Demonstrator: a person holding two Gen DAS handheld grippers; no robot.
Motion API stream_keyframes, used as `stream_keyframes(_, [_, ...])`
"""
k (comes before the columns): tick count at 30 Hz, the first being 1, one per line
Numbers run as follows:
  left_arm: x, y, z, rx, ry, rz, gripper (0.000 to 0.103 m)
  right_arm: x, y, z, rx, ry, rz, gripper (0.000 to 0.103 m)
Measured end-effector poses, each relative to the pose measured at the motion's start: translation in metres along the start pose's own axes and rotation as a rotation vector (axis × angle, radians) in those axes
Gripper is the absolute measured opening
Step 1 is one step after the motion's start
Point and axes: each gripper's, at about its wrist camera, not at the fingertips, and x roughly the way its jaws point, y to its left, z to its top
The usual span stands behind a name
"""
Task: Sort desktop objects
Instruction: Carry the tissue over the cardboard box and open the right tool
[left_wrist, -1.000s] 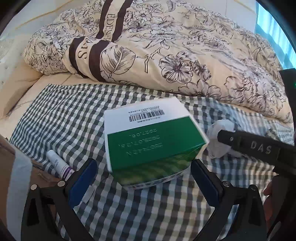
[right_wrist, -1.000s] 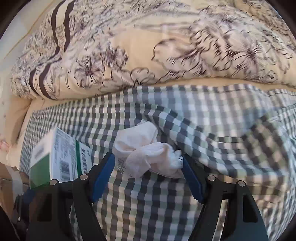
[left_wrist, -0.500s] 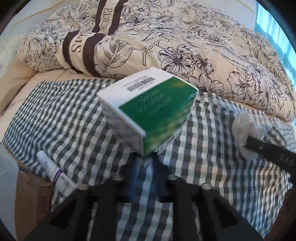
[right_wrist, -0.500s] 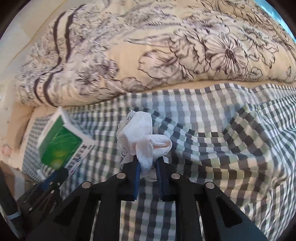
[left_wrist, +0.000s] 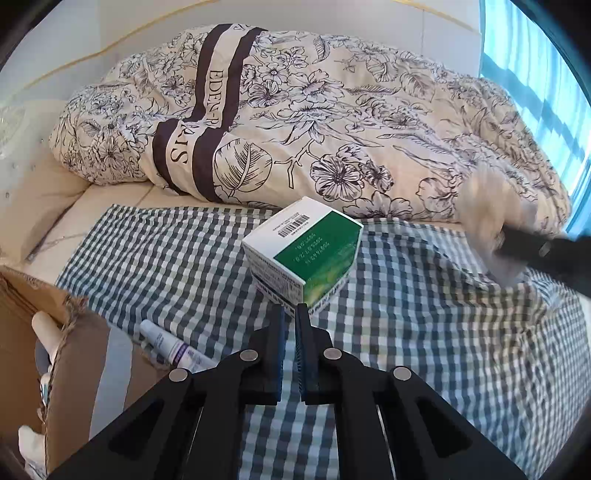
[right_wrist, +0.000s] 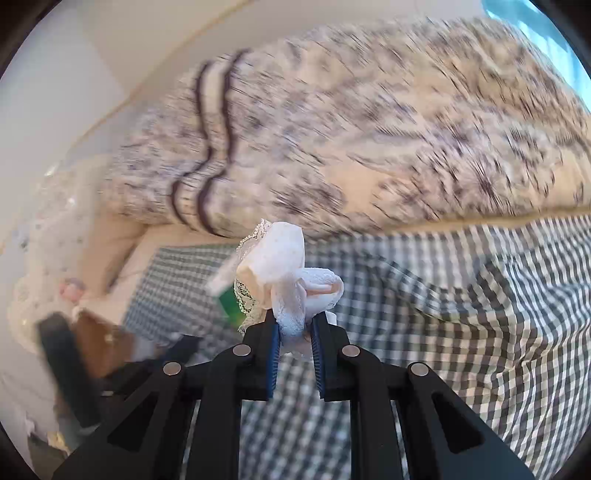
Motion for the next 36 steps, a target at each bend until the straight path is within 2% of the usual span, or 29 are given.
stream_keyframes(2, [-0.004, 0.003, -0.006, -0.015, 0.016, 0.001, 0.007, -0.017, 0.016, 0.000, -0.029, -0.019, 0.027, 0.015])
stream_keyframes(4, [-0.009, 0.005, -0.016, -0.027, 0.046, 0.009, 0.015, -0.037, 0.035, -0.005, -0.058, -0.034, 0.061, 0.015])
stream_keyframes(5, [-0.011, 0.006, -0.024, -0.041, 0.062, 0.012, 0.028, -0.045, 0.044, -0.007, -0.077, -0.035, 0.080, 0.015])
stream_keyframes(6, [-0.014, 0.008, -0.032, -0.056, 0.070, 0.016, 0.054, -0.051, 0.055, -0.009, -0.091, -0.037, 0.100, 0.015])
stream_keyframes(8, [-0.020, 0.010, -0.051, -0.081, 0.075, 0.019, 0.074, -0.063, 0.084, -0.015, -0.132, -0.028, 0.140, 0.015])
stream_keyframes(12, [-0.025, 0.010, -0.088, -0.071, 0.122, 0.019, 0.076, -0.064, 0.146, -0.040, -0.234, 0.022, 0.216, 0.015])
stream_keyframes(14, [-0.024, 0.011, -0.103, -0.060, 0.166, 0.017, 0.079, -0.056, 0.180, -0.058, -0.279, 0.066, 0.249, 0.015])
stream_keyframes(17, [-0.025, 0.013, -0.121, -0.038, 0.192, 0.017, 0.079, -0.039, 0.226, -0.088, -0.337, 0.131, 0.277, 0.015])
stream_keyframes(20, [-0.029, 0.015, -0.134, -0.003, 0.206, 0.009, 0.080, -0.021, 0.259, -0.114, -0.377, 0.182, 0.286, 0.016])
stream_keyframes(23, [-0.036, 0.022, -0.142, 0.007, 0.201, -0.002, 0.080, -0.009, 0.273, -0.125, -0.381, 0.203, 0.269, 0.019])
stream_keyframes(24, [-0.037, 0.025, -0.144, 0.011, 0.201, -0.008, 0.080, -0.006, 0.278, -0.128, -0.385, 0.206, 0.257, 0.024])
stream_keyframes(25, [-0.039, 0.028, -0.146, 0.014, 0.202, -0.011, 0.080, -0.003, 0.281, -0.129, -0.392, 0.207, 0.241, 0.045])
stream_keyframes(27, [-0.040, 0.035, -0.148, 0.004, 0.201, -0.010, 0.080, -0.003, 0.287, -0.131, -0.384, 0.171, 0.191, 0.074])
stream_keyframes(32, [-0.045, 0.046, -0.152, -0.019, 0.206, -0.027, 0.080, -0.016, 0.297, -0.129, -0.422, 0.115, 0.134, 0.074])
stream_keyframes(36, [-0.052, 0.044, -0.153, -0.023, 0.196, -0.019, 0.080, -0.033, 0.283, -0.118, -0.385, 0.089, 0.122, 0.074])
